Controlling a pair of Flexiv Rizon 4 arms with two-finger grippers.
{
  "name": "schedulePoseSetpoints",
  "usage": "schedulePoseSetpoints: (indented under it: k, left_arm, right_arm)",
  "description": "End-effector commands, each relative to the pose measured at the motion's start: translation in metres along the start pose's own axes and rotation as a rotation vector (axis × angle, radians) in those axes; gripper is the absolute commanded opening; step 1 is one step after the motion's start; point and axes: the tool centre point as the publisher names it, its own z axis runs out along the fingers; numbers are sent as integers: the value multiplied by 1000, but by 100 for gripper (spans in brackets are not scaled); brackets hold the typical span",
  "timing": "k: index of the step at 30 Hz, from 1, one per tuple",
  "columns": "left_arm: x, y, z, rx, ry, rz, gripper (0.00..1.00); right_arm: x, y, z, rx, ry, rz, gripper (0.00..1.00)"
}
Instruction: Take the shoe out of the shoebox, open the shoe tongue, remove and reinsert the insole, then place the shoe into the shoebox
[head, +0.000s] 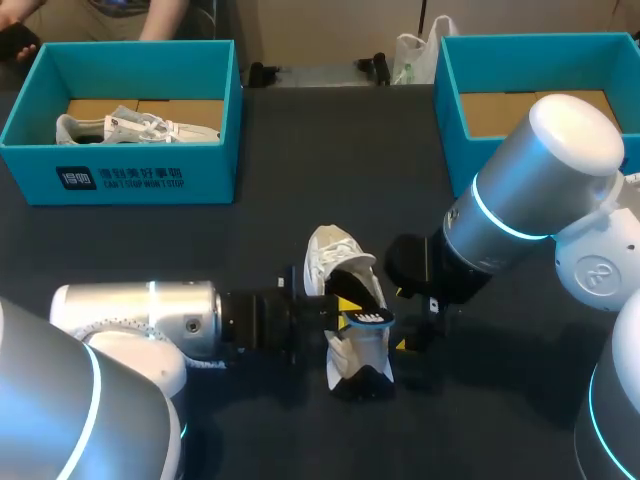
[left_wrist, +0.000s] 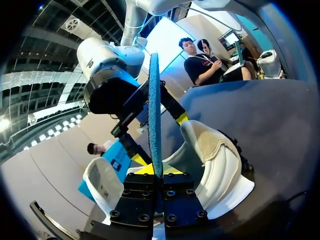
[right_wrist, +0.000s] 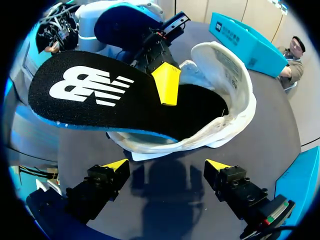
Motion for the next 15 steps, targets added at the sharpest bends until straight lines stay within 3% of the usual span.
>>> schedulePoseSetpoints:
  k: [1, 3, 7, 15]
  left_arm:
    - [-1, -5, -2, 4, 6, -5, 0]
    - [-1, -8, -2, 9, 4, -8, 15]
    - [-2, -14, -3, 16, 3, -12, 33]
    - [0, -26, 1, 39, 3, -9, 33]
  right_arm:
    - [1, 1, 1, 2, -3, 0, 100]
    - [1, 1, 1, 2, -3, 0, 100]
    - [1, 1, 1, 2, -3, 0, 100]
    - [1, 1, 1, 2, -3, 0, 100]
